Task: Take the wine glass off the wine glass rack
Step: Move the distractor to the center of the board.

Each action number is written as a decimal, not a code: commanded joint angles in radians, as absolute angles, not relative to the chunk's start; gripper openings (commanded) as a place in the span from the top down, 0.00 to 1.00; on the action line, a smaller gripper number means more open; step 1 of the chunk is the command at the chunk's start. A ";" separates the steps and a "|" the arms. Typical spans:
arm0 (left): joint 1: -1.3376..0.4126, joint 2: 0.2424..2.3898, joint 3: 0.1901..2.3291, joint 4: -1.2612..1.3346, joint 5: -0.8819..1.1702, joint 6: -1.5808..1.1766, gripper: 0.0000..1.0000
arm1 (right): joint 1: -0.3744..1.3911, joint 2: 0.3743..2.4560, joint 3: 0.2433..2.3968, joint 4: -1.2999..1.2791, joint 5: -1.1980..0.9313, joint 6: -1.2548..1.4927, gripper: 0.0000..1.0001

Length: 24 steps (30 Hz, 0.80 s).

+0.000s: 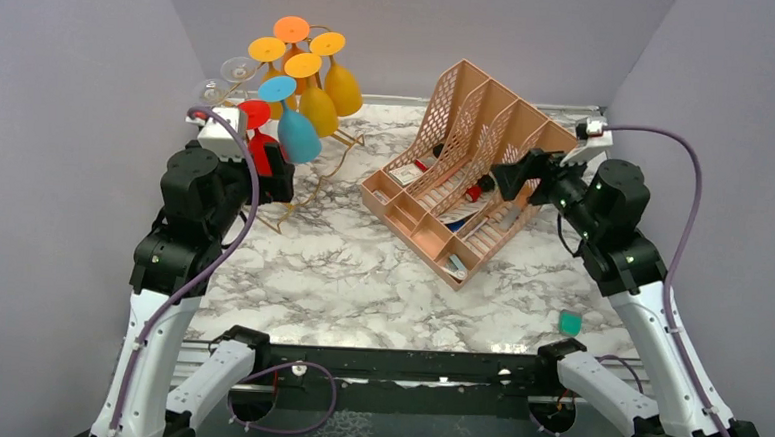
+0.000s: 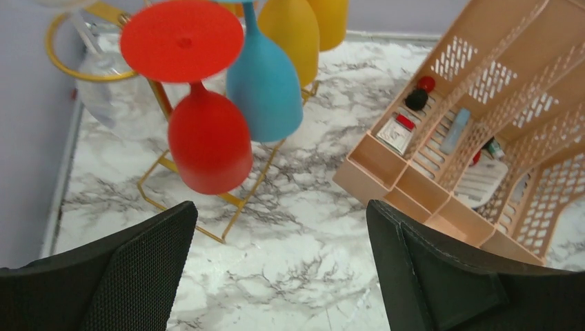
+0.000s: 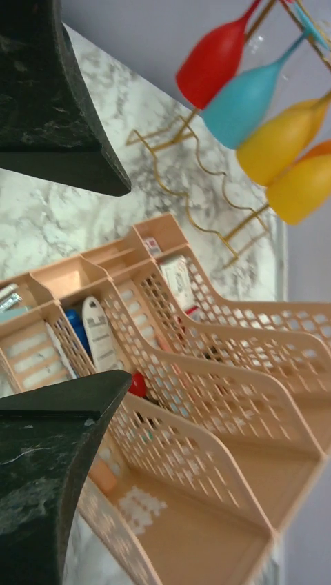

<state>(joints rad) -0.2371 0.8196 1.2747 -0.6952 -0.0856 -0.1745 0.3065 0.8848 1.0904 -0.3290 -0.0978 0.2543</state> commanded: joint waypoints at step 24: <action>-0.281 0.767 0.718 -0.458 0.430 -0.331 0.01 | 0.766 1.340 1.066 -0.376 -0.423 0.336 0.00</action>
